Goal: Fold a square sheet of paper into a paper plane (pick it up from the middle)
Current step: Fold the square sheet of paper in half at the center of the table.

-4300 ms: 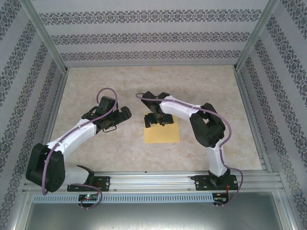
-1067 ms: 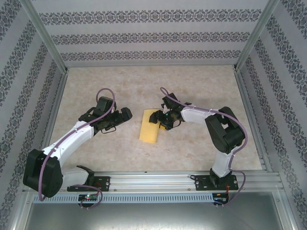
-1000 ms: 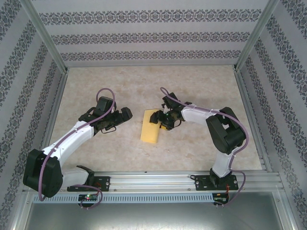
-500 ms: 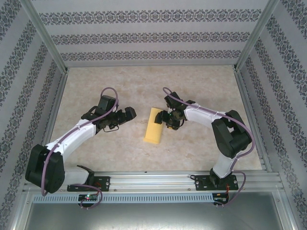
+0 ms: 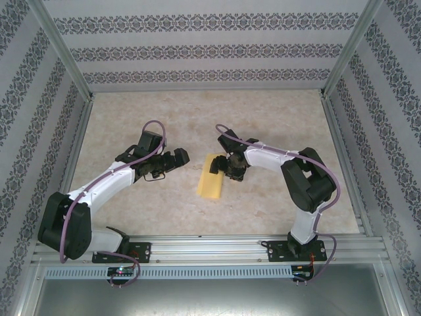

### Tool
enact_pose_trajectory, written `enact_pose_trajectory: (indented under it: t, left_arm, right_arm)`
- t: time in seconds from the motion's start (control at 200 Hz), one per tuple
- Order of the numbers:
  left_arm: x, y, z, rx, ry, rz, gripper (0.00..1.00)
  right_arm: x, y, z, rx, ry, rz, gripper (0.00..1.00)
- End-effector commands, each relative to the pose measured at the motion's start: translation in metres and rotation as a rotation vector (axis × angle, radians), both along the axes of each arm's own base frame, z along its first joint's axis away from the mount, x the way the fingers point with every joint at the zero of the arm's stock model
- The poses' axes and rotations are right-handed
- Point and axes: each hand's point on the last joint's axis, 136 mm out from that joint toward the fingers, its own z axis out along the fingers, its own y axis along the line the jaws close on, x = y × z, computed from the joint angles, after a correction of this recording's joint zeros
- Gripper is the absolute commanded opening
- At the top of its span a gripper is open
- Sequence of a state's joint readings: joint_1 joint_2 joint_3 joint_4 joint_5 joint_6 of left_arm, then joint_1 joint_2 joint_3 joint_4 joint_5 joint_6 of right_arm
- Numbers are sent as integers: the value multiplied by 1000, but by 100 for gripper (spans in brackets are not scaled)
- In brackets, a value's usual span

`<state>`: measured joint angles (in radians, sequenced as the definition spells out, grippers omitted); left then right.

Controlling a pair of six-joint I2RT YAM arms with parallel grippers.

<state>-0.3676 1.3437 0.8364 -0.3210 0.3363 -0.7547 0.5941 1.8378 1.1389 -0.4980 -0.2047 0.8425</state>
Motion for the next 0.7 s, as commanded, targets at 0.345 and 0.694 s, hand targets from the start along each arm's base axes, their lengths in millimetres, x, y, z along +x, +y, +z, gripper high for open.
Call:
enact_pose_trajectory:
  t: [0.345, 0.694]
  left_arm:
    - [5, -5, 13, 6, -51, -27, 100]
    - [3, -3, 12, 12, -47, -23, 100]
  right_arm:
    - [-2, -16, -10, -62, 12, -117, 79]
    - [-3, -10, -19, -94, 53, -65, 83]
